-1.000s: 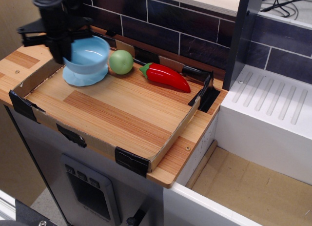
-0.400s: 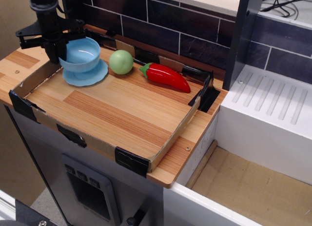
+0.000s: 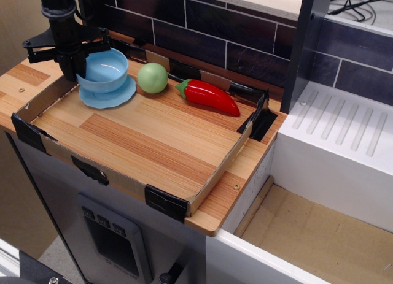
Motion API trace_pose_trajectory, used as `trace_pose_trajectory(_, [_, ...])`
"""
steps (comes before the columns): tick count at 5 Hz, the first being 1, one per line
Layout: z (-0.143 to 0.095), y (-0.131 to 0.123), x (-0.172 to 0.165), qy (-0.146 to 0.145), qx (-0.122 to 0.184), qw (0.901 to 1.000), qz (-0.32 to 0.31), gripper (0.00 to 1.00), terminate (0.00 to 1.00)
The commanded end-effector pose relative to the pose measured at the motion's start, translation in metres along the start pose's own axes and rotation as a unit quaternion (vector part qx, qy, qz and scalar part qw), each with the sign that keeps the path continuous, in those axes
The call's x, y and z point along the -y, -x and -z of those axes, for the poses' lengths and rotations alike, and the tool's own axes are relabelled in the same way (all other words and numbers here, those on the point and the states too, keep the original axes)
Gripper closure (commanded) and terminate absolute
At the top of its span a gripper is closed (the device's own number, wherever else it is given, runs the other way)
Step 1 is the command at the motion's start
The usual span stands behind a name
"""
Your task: Put bowl on plate
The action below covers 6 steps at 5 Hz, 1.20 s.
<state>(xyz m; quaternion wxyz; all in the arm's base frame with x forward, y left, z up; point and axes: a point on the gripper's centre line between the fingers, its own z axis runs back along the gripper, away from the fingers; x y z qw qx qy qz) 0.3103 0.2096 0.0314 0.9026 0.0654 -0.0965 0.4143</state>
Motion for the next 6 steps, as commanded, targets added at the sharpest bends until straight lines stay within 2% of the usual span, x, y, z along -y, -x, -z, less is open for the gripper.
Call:
trace_pose_trajectory(1, [-0.038, -0.009, -0.015, -0.013, 0.063, 0.9977, -0.022, 0.0, 0.0])
trace_pose_trajectory(2, [-0.058, -0.006, -0.01, -0.012, 0.094, 0.9952, -0.028, 0.0, 0.0])
trace_pose_trajectory(3, [-0.092, 0.008, 0.002, 0.02, 0.089, 0.9958, -0.012, 0.0, 0.0])
trace_pose_trajectory(4, [-0.109, 0.018, 0.013, 0.026, 0.083, 0.9959, 0.027, 0.0, 0.0])
trace_pose_trajectory(5, [-0.109, 0.018, 0.013, 0.026, 0.083, 0.9959, 0.027, 0.0, 0.0])
trace_pose_trajectory(6, [-0.109, 0.018, 0.013, 0.026, 0.083, 0.9959, 0.027, 0.0, 1.0])
